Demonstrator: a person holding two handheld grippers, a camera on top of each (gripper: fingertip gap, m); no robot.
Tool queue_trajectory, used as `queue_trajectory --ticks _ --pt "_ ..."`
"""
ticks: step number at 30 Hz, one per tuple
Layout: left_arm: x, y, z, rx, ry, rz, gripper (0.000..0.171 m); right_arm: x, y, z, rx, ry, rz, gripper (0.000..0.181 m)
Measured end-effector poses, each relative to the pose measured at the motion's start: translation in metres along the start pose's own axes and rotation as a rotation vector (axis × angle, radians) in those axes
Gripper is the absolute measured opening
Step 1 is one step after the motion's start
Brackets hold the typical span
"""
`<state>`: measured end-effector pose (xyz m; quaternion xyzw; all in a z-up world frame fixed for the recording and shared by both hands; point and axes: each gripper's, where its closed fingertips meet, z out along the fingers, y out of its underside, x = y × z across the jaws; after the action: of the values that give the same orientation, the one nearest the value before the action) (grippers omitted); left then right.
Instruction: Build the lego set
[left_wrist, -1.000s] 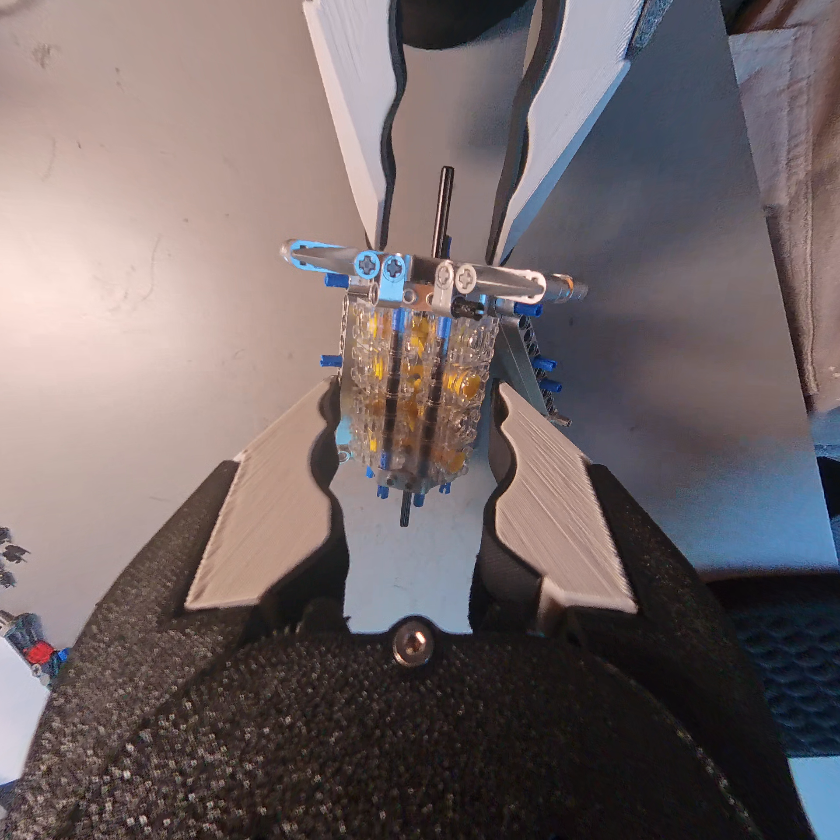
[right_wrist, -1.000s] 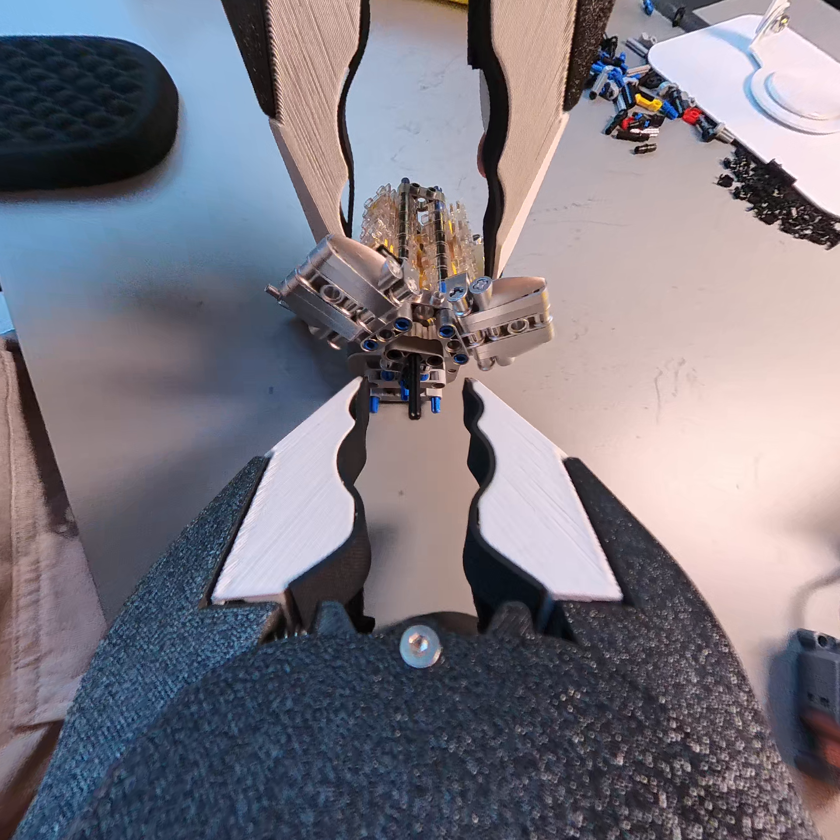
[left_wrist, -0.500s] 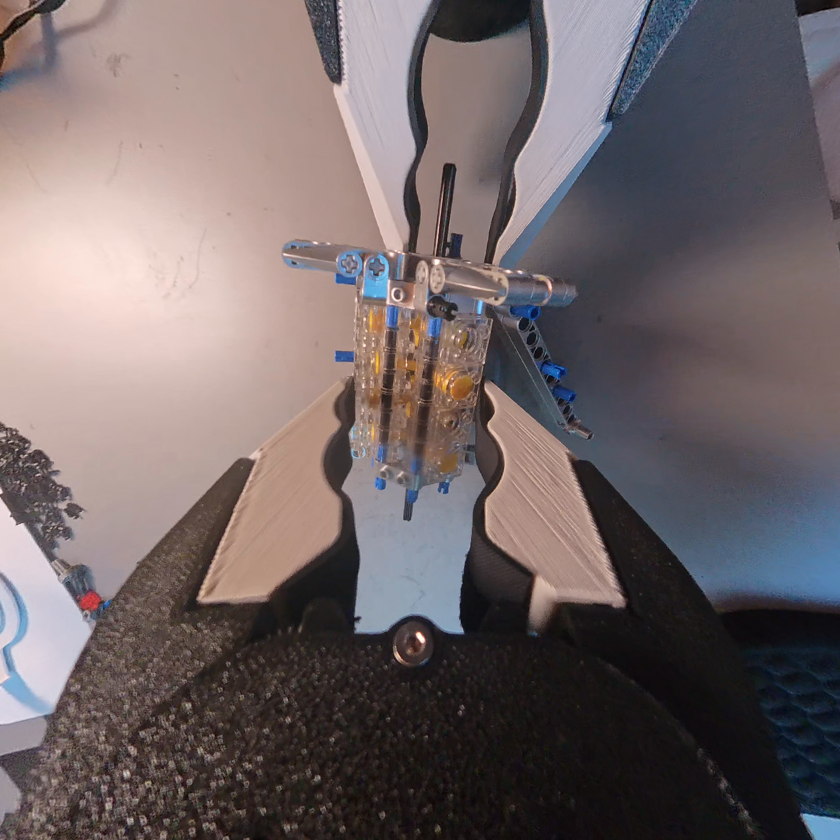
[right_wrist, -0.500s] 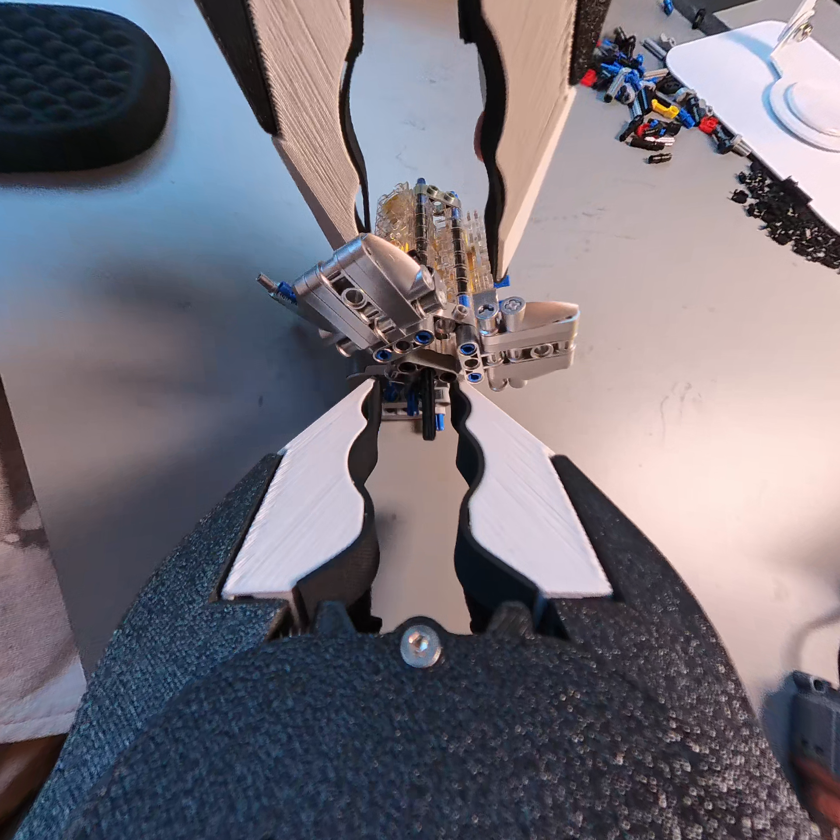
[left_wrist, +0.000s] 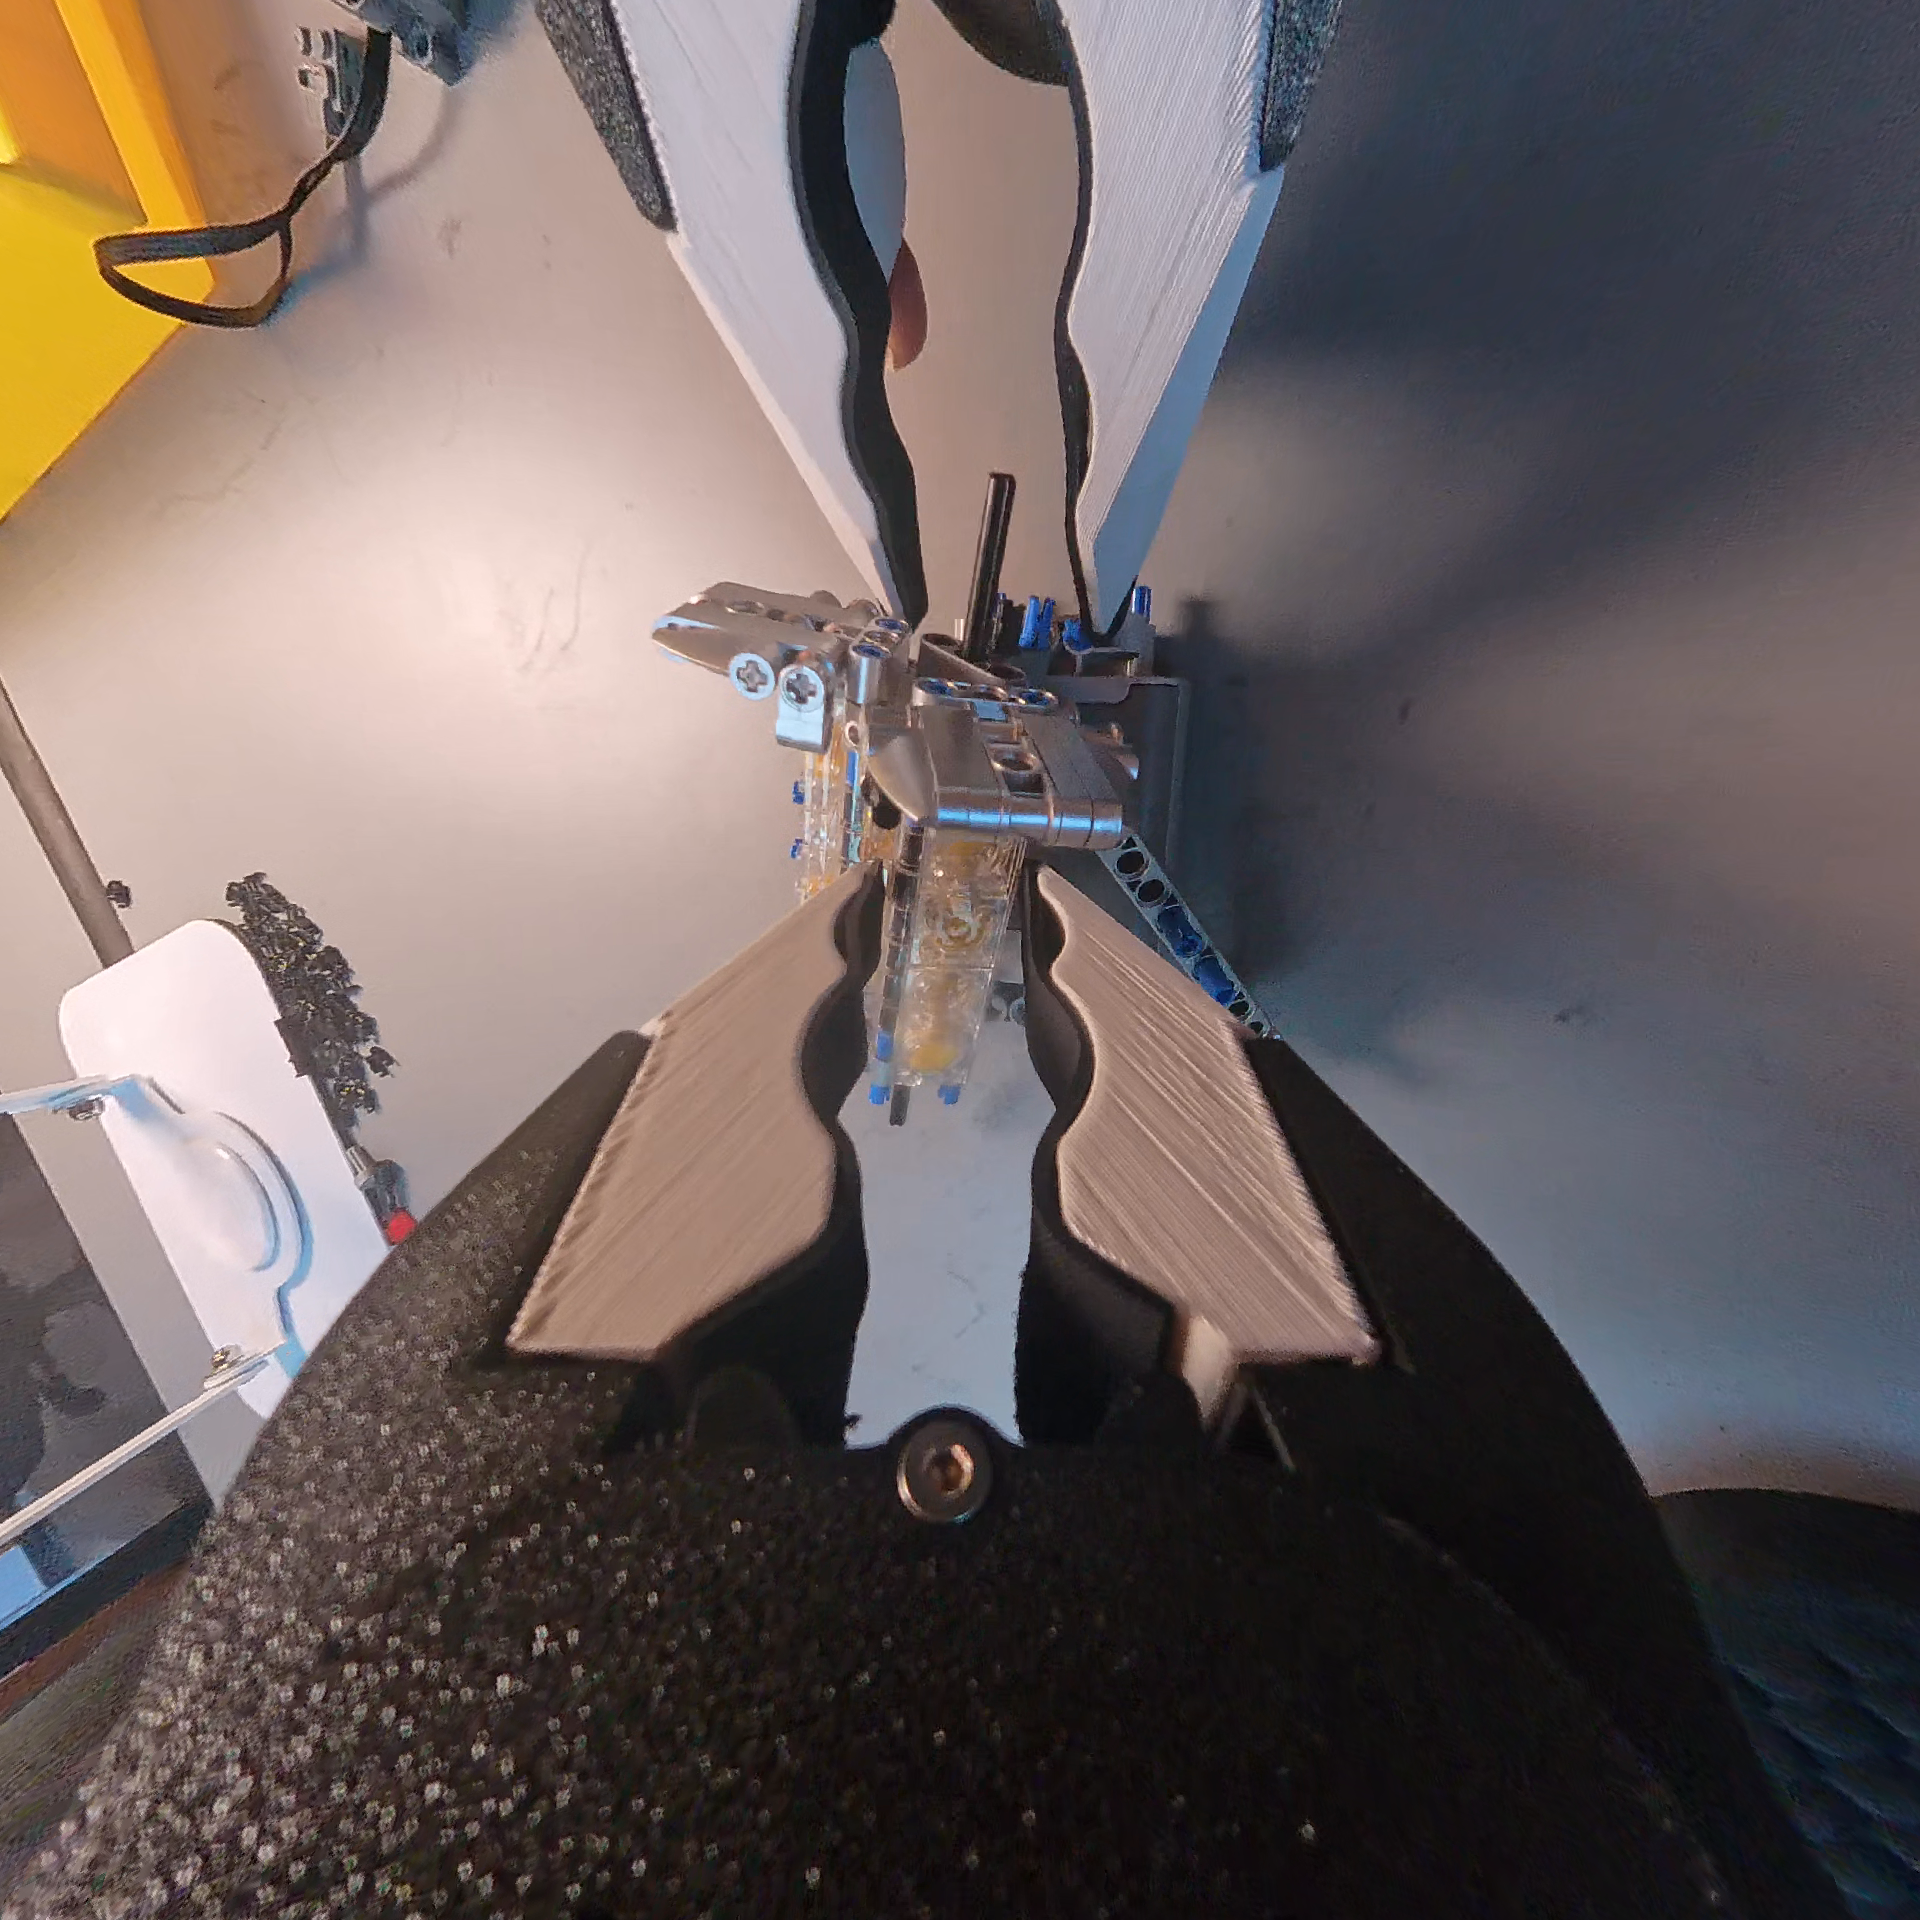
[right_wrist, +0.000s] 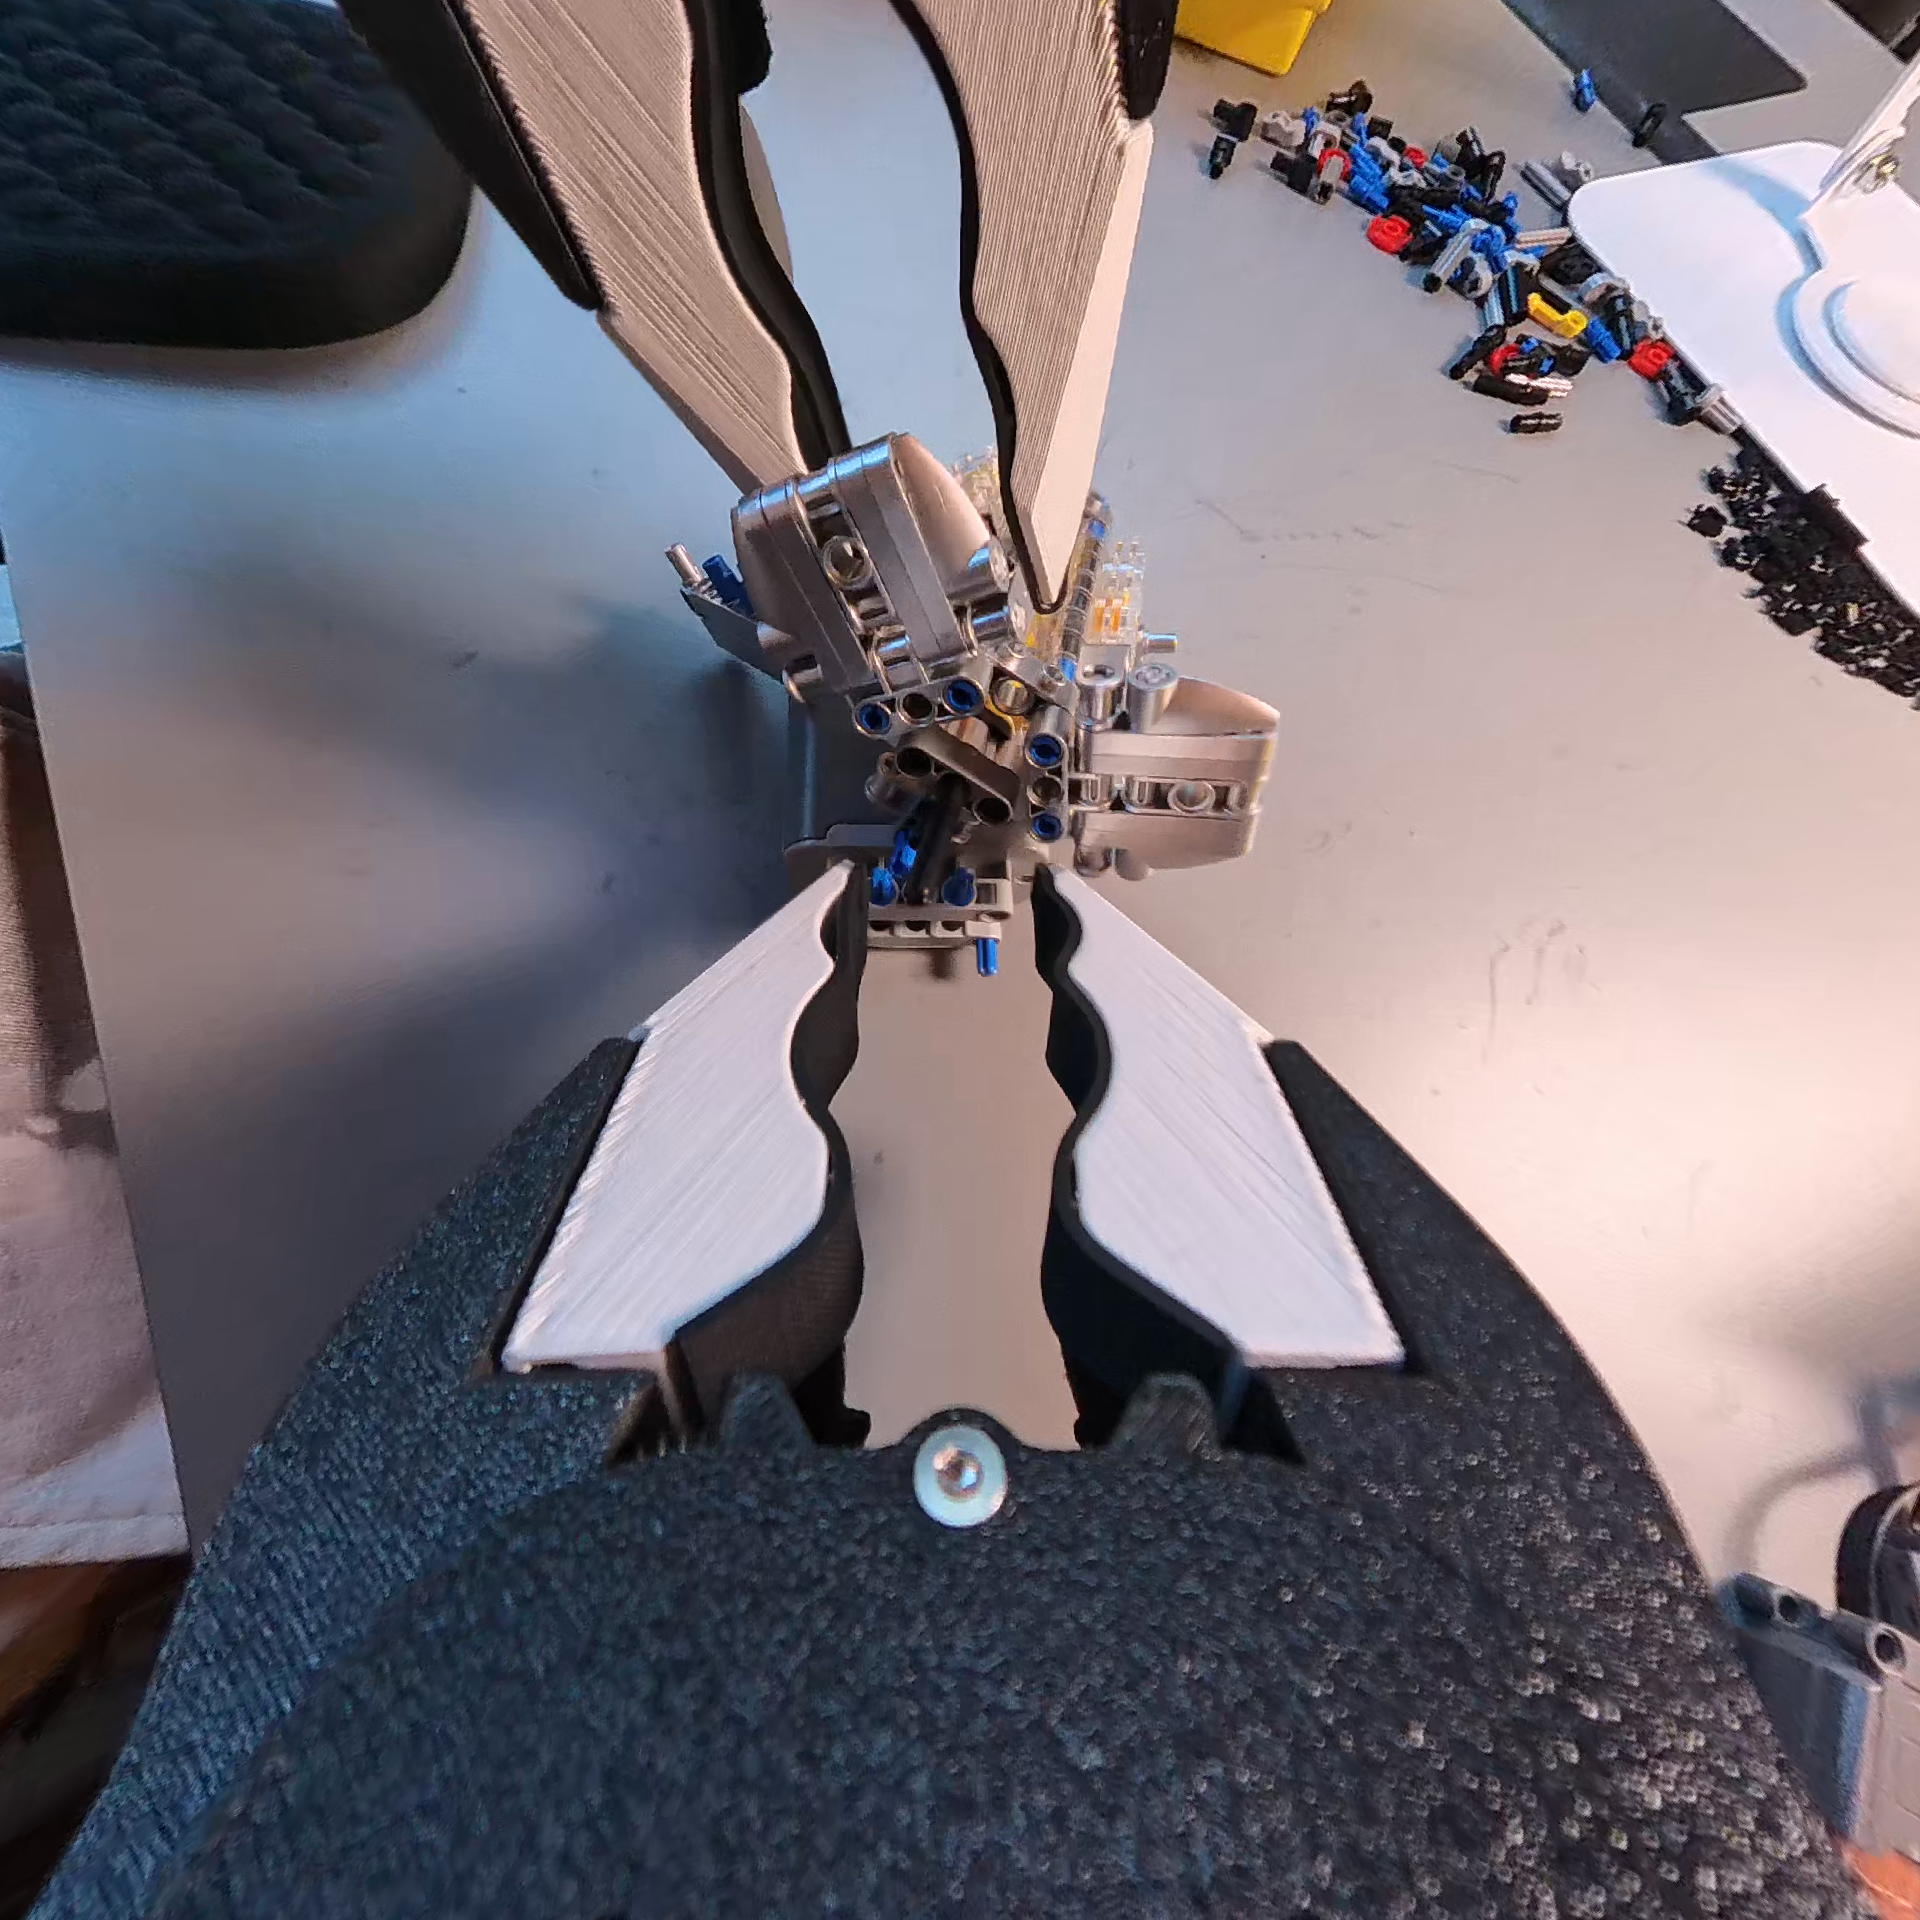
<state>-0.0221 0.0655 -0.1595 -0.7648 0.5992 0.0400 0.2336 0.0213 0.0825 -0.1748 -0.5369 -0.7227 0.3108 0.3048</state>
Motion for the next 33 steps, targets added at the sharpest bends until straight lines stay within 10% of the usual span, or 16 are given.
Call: queue_trajectory --ticks 11,19,33 --pt "-0.001 0.014 -0.015 0.12 0.321 -0.012 0.052 -0.018 0.003 -0.015 -0.02 -0.066 0.06 0.031" --pt "-0.012 0.034 0.009 -0.059 0.622 0.119 0.074 -0.023 0.015 -0.012 -0.078 -0.113 0.024 0.031" --pt "-0.001 0.023 0.02 -0.002 1.019 0.099 0.066 -0.011 0.011 -0.023 0.032 -0.166 0.141 0.031"
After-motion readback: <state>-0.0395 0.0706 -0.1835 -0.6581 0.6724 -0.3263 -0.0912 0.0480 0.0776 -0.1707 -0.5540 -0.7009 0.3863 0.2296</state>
